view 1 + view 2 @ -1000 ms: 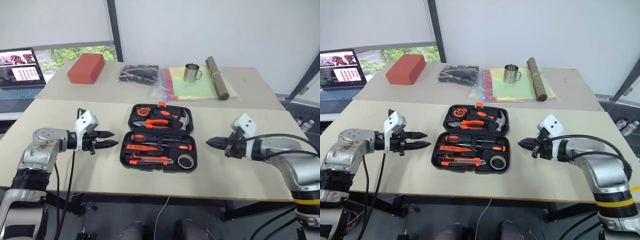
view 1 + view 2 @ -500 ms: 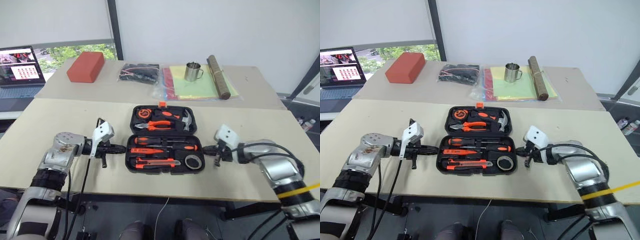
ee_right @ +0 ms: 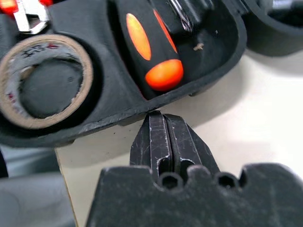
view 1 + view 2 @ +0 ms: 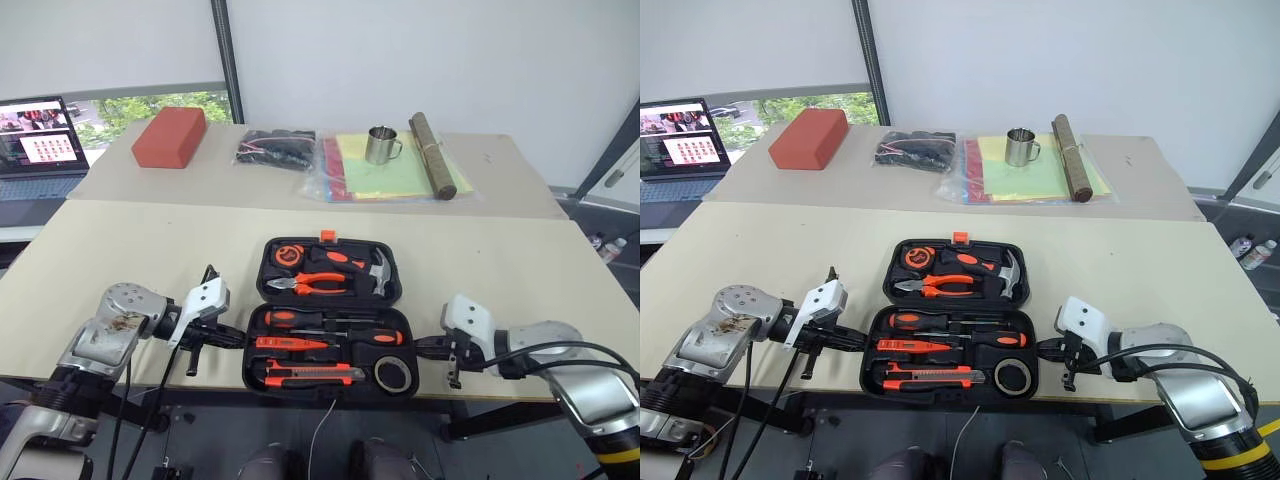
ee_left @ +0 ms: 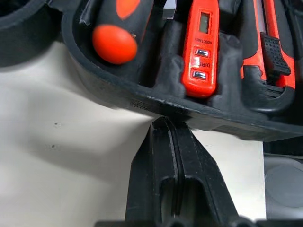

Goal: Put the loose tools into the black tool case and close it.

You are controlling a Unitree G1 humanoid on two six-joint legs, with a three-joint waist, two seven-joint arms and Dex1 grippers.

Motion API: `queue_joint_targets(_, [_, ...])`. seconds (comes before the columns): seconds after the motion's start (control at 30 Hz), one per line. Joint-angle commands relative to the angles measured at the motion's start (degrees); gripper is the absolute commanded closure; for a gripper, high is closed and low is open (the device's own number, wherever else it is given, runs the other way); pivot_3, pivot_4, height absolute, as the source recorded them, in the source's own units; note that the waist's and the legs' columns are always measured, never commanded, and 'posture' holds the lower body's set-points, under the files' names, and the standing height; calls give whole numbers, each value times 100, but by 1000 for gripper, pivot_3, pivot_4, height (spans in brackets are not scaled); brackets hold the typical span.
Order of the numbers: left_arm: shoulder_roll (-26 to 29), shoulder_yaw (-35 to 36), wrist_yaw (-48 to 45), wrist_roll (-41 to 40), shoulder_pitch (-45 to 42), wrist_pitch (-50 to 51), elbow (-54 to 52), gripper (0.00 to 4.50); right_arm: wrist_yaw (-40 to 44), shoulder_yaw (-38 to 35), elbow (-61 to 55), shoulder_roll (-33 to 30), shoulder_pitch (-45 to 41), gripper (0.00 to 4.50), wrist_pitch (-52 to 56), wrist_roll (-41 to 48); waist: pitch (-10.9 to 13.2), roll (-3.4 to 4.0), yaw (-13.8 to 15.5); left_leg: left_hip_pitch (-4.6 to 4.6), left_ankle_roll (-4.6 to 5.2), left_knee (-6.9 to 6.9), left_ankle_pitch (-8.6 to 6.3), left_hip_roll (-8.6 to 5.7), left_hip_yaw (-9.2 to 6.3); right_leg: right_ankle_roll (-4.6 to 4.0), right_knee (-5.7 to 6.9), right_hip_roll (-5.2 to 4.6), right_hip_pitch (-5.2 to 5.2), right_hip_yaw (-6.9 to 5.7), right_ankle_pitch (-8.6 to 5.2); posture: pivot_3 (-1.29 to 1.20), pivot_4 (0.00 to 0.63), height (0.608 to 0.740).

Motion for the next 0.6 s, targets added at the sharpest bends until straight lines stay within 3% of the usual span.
queue_joint_targets(0.03, [193, 354, 316, -40, -145, 273, 531, 3726, -257, -892, -255, -108, 134, 3675, 672, 485, 0, 0, 18, 1, 3, 2, 2, 0, -1, -2, 2, 0, 2, -1, 1, 0, 150, 736])
queue_joint_targets(0.2, [62, 799, 753, -467, -1314, 1734, 1756, 1816, -562, -1710, 199, 15, -565, 1951, 1967, 1377, 0, -1, 37, 3, 12, 5, 7, 1, -5, 3, 3, 0, 6, -4, 0, 0, 150, 736])
queue_joint_targets(0.37, [-521, 791, 1427, -539, -2654, 3318, 2904, 81, -1192, -1381, 962, 474, -1817, 286, 2790, 1495, 3, -8, 42, 5, 25, 11, 18, 0, -5, 19, 4, 9, 17, -3, 8, 0, 150, 736])
queue_joint_targets(0.4, [-680, 778, 1524, -553, -2857, 3531, 3055, 10, -1394, -1254, 1206, 640, -2092, 69, 2880, 1401, 3, -8, 41, -2, 26, 10, 19, -1, -4, 17, 2, 14, 10, -5, 10, 0, 150, 736])
queue_joint_targets(0.6, [-1337, 664, 1962, -383, -3290, 3572, 3492, 10, -2058, -811, 2224, 1402, -3150, 69, 3183, 1145, 2, -9, -17, -37, 31, 6, 22, -7, 12, -6, 33, 51, -27, -16, 20, 0, 150, 736])
